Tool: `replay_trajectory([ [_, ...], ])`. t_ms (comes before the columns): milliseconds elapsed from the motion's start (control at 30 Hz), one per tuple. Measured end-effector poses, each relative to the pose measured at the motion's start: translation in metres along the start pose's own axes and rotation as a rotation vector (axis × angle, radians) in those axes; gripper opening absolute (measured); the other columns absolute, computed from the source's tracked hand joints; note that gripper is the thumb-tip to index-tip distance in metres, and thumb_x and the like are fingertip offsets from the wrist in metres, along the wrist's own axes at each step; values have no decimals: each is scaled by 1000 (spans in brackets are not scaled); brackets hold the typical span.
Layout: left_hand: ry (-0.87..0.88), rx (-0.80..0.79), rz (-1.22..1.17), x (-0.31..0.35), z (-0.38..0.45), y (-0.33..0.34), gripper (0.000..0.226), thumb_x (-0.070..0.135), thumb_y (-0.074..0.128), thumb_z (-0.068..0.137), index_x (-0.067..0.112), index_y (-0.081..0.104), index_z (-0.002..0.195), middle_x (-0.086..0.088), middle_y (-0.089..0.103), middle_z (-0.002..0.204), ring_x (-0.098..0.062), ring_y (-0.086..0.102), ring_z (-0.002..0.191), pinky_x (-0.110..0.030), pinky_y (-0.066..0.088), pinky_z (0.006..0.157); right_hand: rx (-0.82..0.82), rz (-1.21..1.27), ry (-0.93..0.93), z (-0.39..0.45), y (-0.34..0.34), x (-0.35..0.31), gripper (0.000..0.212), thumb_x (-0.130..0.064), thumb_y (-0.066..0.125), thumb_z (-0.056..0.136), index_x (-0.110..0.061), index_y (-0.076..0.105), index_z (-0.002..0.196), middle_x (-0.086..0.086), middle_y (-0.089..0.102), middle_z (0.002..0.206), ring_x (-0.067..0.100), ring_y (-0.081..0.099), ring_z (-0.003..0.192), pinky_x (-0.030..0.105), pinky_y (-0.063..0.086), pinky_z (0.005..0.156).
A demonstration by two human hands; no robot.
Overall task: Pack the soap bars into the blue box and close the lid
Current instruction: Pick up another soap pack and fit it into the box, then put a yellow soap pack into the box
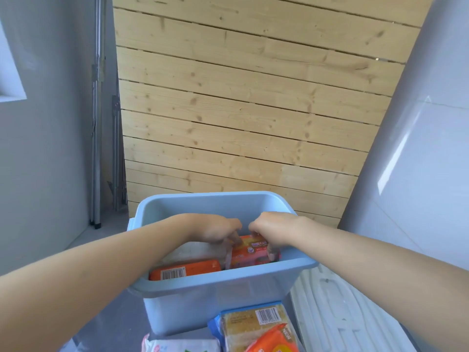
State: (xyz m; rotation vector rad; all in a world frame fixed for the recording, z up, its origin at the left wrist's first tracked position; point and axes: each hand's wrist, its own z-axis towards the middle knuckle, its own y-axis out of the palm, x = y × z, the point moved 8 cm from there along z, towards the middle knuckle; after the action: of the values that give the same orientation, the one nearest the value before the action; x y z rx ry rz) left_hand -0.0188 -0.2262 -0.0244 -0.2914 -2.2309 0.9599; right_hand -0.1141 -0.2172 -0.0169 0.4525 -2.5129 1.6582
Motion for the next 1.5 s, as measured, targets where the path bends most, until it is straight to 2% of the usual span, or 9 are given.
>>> replay_trajectory([
  [167, 53, 184, 25, 16, -25, -9, 58, 45, 14, 99, 21, 59, 124, 0, 63, 119, -16, 48, 115, -29, 27, 105, 200, 232, 45, -33, -22, 12, 35, -21, 66, 81, -18, 58, 115, 5, 60, 115, 21, 57, 102, 29, 45, 79],
  [433, 307, 542, -39, 68, -104, 9, 34, 30, 37, 94, 15, 66, 102, -6, 66, 102, -22, 58, 92, -40, 47, 88, 627, 670, 68, -148, -36, 4, 18, -27, 65, 83, -24, 67, 100, -13, 67, 93, -13, 56, 73, 2, 39, 65],
  [600, 462, 681, 2, 82, -138, 48, 26, 20, 46, 94, 21, 67, 110, -1, 62, 119, -17, 47, 119, -36, 34, 103, 756, 818, 84, -206, -8, -14, 13, -26, 67, 82, -27, 69, 94, -30, 58, 78, -26, 50, 76, 0, 37, 67],
  [700, 463, 714, -38, 78, -144, 73, 25, 20, 48, 93, 20, 68, 109, 1, 63, 114, -13, 50, 110, -29, 36, 98, 712, 857, 95, -220, 24, -28, 14, -28, 67, 81, -29, 68, 96, -28, 59, 79, -24, 51, 80, 3, 40, 67],
  [867, 269, 435, 2, 58, -112, 125, 31, 31, 48, 92, 20, 61, 119, -4, 61, 115, -21, 51, 112, -33, 40, 98, 565, 925, 154, -218, 77, -43, 22, -32, 71, 77, -31, 68, 99, -23, 62, 80, -11, 57, 78, 3, 39, 64],
  [1033, 36, 433, -37, 38, -86, 127, 41, 37, 49, 91, 15, 53, 126, -13, 55, 125, -30, 48, 118, -34, 38, 102, 331, 850, 246, -205, 109, -51, 47, -49, 67, 75, -31, 56, 117, -12, 63, 101, 7, 59, 91, 25, 48, 78],
  [1167, -50, 362, -68, 33, -74, 130, 37, 48, 56, 85, 12, 58, 95, -4, 64, 92, -25, 64, 83, -39, 54, 77, 145, 966, 204, -204, 120, -49, 56, -64, 54, 76, -32, 52, 123, -10, 60, 117, 7, 57, 100, 25, 46, 85],
  [1300, -82, 311, -103, 34, -69, 133, 39, 52, 66, 76, 16, 54, 73, 5, 54, 62, -10, 52, 52, -25, 40, 48, -124, 973, 90, -218, 140, -49, 81, -59, 73, 60, -38, 41, 131, -11, 50, 135, 7, 49, 121, 30, 41, 103],
  [1500, -138, 206, -224, 33, -72, 136, 45, 53, 65, 78, 12, 63, 97, 1, 66, 80, -12, 56, 54, -23, 41, 43, -134, 934, 55, -229, 149, -53, 85, -49, 83, 53, -39, 43, 127, -22, 53, 124, 3, 51, 113, 21, 43, 92],
])
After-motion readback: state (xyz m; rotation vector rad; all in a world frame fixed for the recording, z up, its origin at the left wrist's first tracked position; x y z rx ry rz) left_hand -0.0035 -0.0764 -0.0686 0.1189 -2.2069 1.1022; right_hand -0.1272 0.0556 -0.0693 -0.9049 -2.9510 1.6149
